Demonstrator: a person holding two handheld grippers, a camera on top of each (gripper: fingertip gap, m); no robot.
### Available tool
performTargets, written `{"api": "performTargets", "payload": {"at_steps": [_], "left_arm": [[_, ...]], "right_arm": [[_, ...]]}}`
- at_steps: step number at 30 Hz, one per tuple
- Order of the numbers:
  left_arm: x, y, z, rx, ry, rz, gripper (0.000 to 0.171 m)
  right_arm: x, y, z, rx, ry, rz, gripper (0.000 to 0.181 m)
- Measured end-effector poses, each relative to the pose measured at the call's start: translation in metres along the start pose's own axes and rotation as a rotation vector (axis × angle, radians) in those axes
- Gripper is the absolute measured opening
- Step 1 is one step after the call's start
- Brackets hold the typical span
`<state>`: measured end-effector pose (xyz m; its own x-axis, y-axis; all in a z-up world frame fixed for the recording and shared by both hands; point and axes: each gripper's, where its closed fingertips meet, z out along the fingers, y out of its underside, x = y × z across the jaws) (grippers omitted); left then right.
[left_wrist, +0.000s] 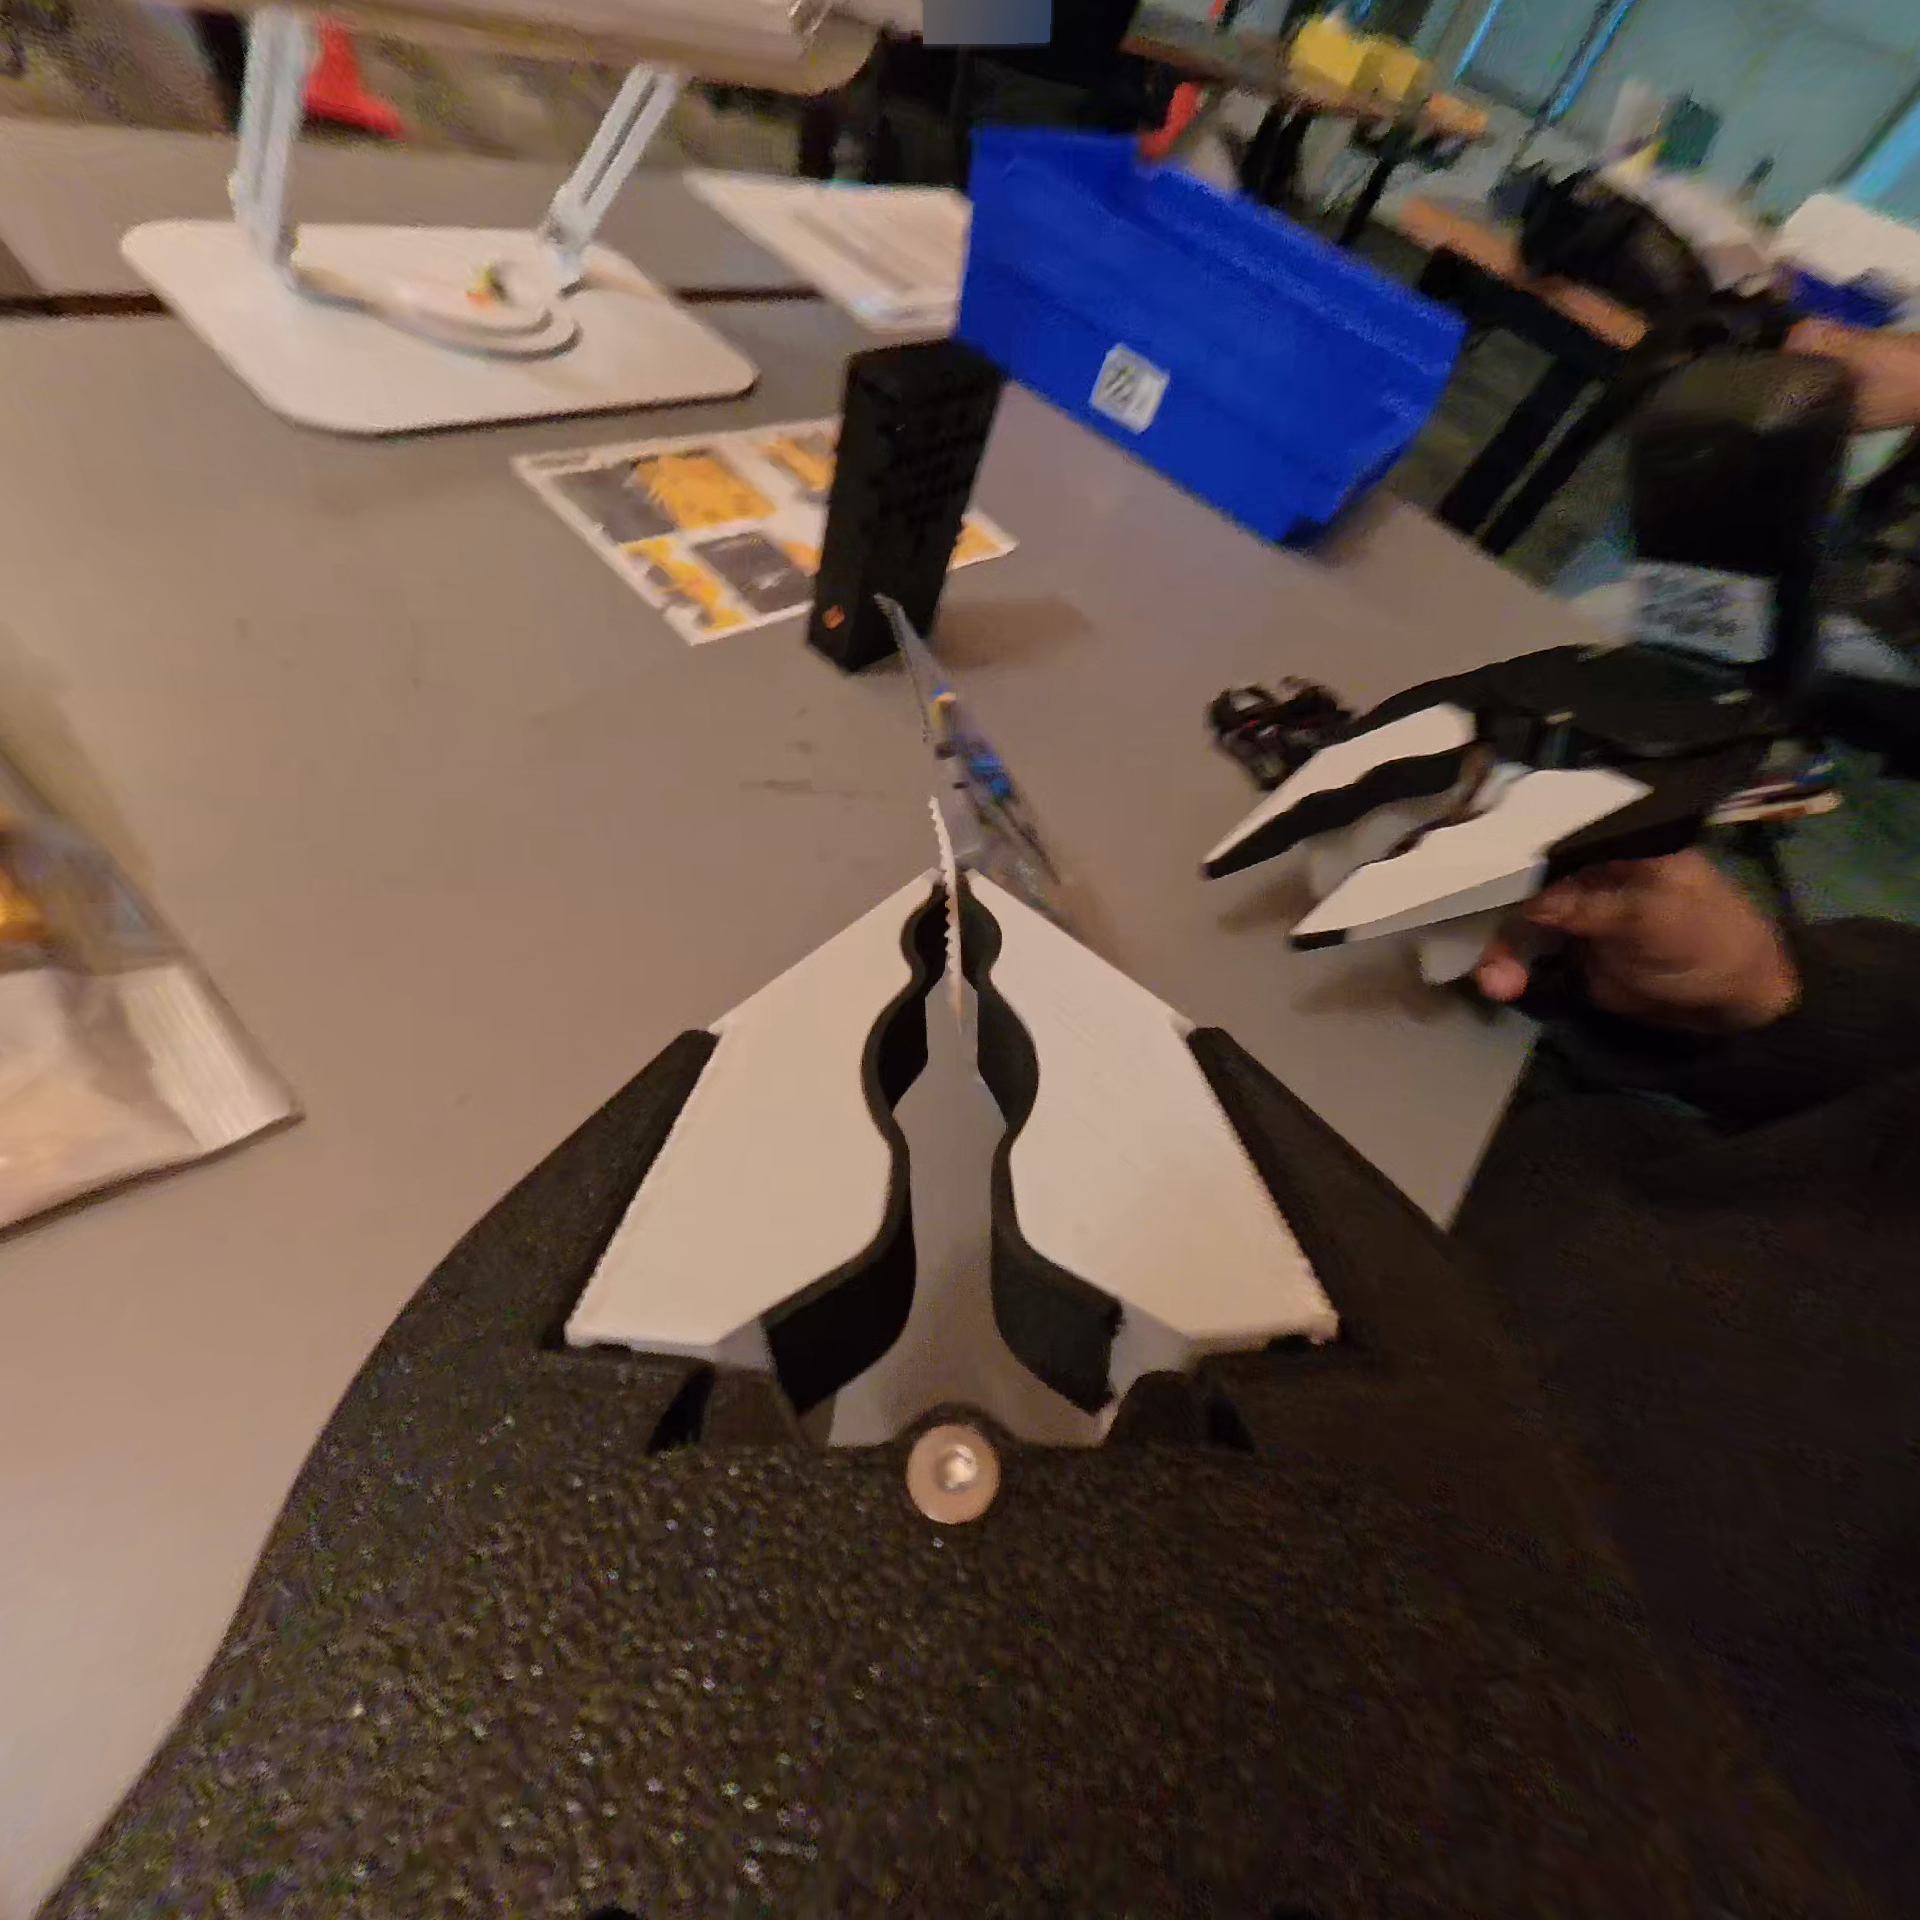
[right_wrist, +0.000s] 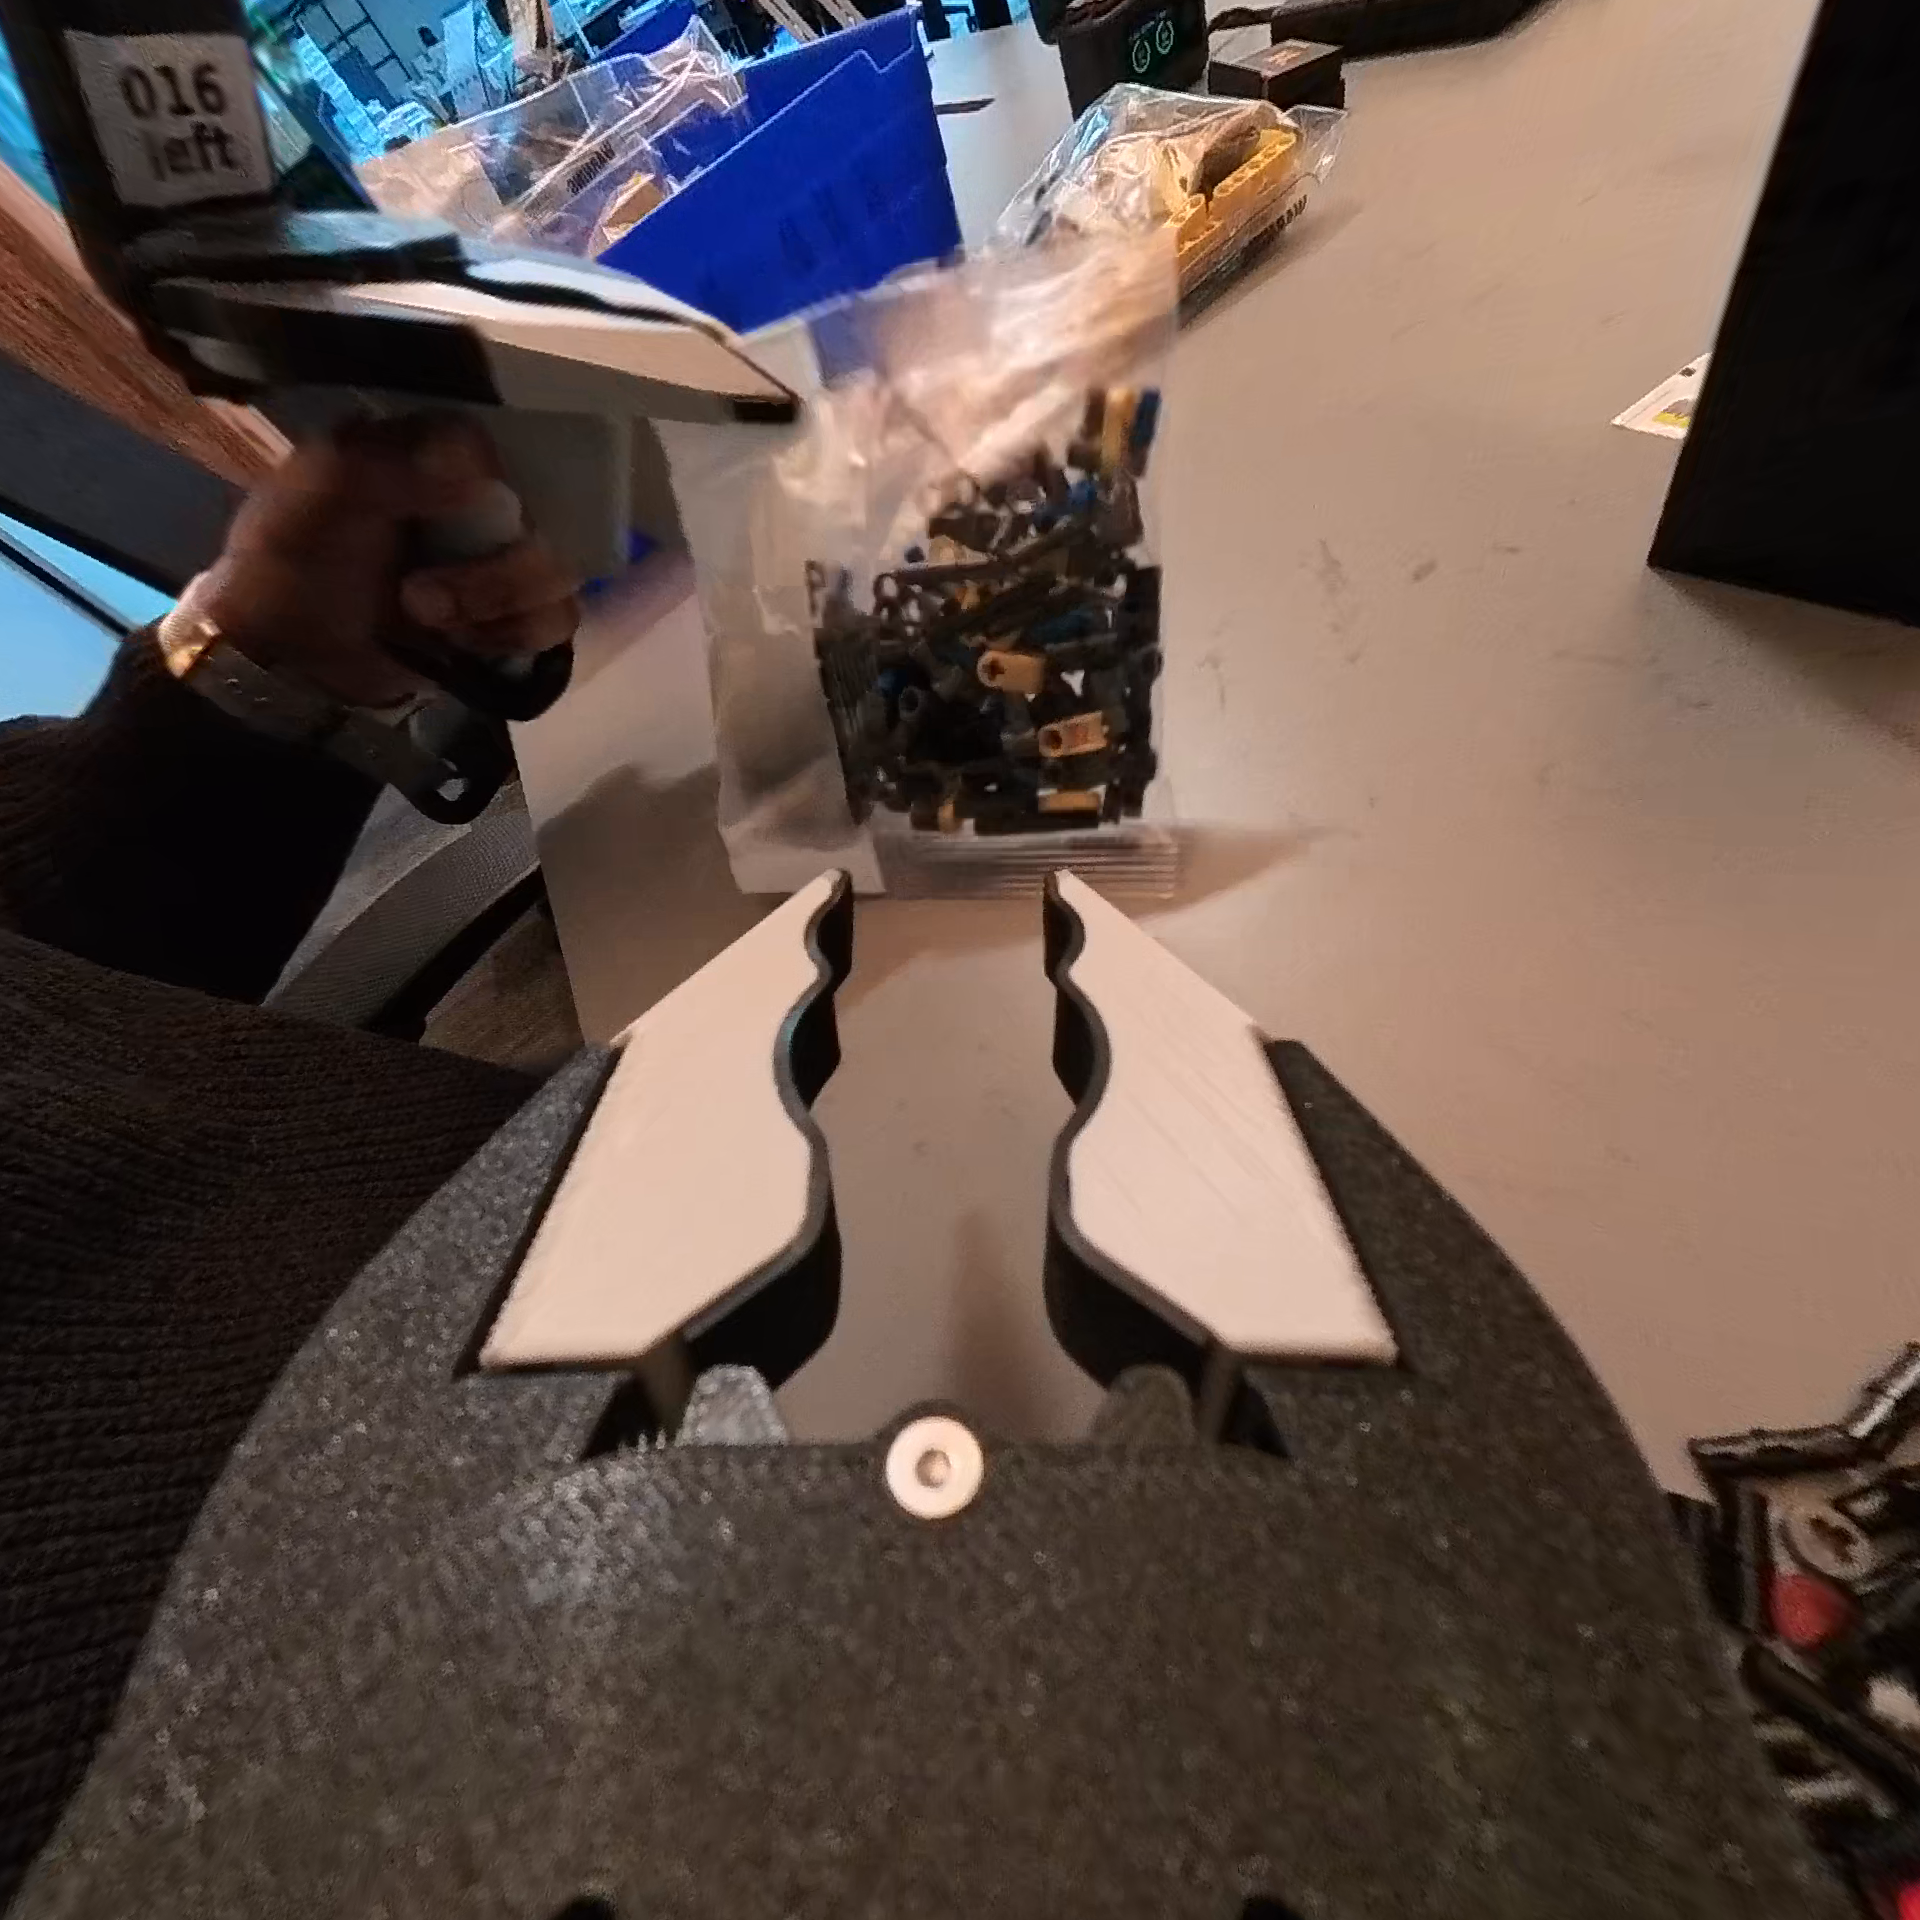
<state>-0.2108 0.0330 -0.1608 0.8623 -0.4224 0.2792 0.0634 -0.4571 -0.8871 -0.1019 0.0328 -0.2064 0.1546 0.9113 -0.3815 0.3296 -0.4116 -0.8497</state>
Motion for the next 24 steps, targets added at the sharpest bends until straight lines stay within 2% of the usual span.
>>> {"api": "performTargets", "payload": {"at_steps": [2, 3, 5, 6, 8, 9, 12, 16, 20, 24], "left_arm": [[-0.027, 0.019, 0.006, -0.094, -0.113, 0.017, 0.000], [-0.030, 0.025, 0.009, -0.121, -0.115, 0.021, 0.000], [0.003, 0.012, 0.009, -0.049, 0.058, 0.000, 0.000], [0.009, 0.007, 0.009, -0.033, 0.079, -0.005, 0.000], [-0.010, 0.019, 0.015, -0.108, -0.049, 0.090, 0.000], [-0.013, 0.024, 0.017, -0.136, -0.062, 0.116, 0.000], [0.014, 0.016, 0.017, -0.077, 0.114, 0.038, 0.000], [0.008, 0.025, 0.022, -0.109, 0.082, 0.111, 0.000], [0.031, 0.024, 0.024, -0.080, 0.211, 0.133, 0.000], [0.058, 0.009, 0.022, 0.016, 0.351, 0.134, 0.000]], "right_arm": [[0.000, 0.000, 0.000, -0.002, 0.002, -0.005, 0.036], [0.000, 0.000, 0.000, -0.003, 0.003, -0.007, 0.036], [0.000, 0.000, 0.000, 0.001, 0.004, -0.009, 0.036], [0.000, -0.001, 0.000, 0.005, 0.005, -0.009, 0.035], [0.000, -0.001, 0.000, 0.005, 0.004, -0.006, 0.035], [0.000, -0.001, 0.000, 0.006, 0.002, -0.006, 0.035], [0.000, -0.002, 0.000, 0.010, 0.004, -0.009, 0.034], [0.001, -0.003, 0.000, 0.015, 0.004, -0.002, 0.035], [0.003, -0.011, -0.003, 0.067, 0.016, -0.011, 0.047], [0.004, -0.008, -0.001, 0.050, 0.050, -0.036, 0.054]]}}
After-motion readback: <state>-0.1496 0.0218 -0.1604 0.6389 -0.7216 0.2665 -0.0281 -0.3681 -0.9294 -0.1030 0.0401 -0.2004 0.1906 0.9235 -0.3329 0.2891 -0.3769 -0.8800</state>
